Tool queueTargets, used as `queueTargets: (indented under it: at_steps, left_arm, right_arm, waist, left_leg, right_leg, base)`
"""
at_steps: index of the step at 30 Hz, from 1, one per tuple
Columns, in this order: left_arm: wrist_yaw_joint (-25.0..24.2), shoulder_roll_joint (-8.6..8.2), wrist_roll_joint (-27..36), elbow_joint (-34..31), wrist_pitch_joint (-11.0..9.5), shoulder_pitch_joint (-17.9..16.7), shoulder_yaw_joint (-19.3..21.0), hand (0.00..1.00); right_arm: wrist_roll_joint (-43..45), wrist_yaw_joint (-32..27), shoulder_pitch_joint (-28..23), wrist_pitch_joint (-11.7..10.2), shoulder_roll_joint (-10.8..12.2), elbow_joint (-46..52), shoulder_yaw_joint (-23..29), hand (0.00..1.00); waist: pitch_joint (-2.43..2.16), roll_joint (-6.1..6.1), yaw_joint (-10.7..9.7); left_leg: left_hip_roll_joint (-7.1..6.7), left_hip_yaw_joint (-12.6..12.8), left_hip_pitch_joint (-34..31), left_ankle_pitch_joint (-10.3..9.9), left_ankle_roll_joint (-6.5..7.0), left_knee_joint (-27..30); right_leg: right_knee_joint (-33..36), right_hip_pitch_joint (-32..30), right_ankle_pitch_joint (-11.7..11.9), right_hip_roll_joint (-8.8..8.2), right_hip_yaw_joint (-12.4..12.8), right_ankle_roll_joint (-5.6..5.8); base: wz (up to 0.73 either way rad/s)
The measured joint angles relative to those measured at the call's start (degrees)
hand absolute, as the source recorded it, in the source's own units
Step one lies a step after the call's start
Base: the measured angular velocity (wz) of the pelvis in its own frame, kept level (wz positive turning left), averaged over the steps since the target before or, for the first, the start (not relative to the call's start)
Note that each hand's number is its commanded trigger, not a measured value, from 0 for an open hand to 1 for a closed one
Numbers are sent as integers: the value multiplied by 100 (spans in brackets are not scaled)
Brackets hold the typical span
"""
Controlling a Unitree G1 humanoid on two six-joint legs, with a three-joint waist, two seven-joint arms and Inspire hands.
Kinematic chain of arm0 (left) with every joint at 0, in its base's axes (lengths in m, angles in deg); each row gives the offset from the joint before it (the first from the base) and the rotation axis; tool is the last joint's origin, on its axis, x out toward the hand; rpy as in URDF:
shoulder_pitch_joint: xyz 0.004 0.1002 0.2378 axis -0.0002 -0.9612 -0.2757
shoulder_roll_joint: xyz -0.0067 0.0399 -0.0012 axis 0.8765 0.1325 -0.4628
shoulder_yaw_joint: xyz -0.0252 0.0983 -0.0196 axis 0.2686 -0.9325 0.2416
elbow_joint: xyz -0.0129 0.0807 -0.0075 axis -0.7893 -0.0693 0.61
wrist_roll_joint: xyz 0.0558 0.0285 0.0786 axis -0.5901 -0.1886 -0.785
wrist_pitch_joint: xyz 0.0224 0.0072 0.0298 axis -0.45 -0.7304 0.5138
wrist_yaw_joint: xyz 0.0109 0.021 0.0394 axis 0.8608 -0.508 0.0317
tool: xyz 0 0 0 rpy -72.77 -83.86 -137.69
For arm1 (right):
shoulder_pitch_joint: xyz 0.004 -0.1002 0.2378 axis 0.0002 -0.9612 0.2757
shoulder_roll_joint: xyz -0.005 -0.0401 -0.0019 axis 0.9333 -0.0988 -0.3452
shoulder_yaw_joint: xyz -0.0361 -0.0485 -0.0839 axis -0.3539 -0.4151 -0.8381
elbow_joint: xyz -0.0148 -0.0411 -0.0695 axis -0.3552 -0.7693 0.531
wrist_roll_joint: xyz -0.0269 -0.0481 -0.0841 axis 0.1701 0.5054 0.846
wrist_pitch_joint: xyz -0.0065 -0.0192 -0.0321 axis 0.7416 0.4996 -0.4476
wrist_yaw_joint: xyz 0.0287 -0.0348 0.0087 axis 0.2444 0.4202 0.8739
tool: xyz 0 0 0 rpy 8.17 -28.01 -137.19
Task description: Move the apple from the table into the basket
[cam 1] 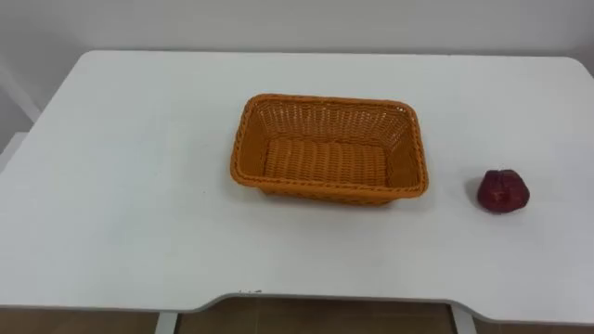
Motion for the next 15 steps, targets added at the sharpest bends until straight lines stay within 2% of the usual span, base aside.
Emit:
queueTargets:
  at_steps: [8,10,13,15]
  left_arm:
    - [62,2,18,7,10,2,-23,0]
    - [121,1,35,9,5,2,-20,0]
    - [162,1,32,27,-33,11,80,0]
    - [158,-4,34,18,-116,-7,335,0]
  right_arm:
    - [-226,-222,59,-1,7,22,14,0]
    - [-642,-393,77,-38,18,55,125,0]
    - [-1926,-648,74,-160,28,80,563,0]
    - [-3076,-809,77,-352,69,135,1284,0]
  waist:
    - [0,19,13]
    - [1,21,1]
    - [0,20,-10]
    - [2,15,-82]
  left_leg:
    - [4,-2,-3,0,0,-13]
    - [4,0,-4,0,0,-14]
    - [10,5,8,0,0,-11]
    - [9,-8,1,-1,-2,-9]
  right_leg:
    - [9,9,0,8,55,0]
    - [11,19,0,8,53,0]
    - [8,34,1,13,62,-1]
    - [0,65,1,12,36,-1]
  base:
    - [0]
    - [0]
    - [0]
    - [6]
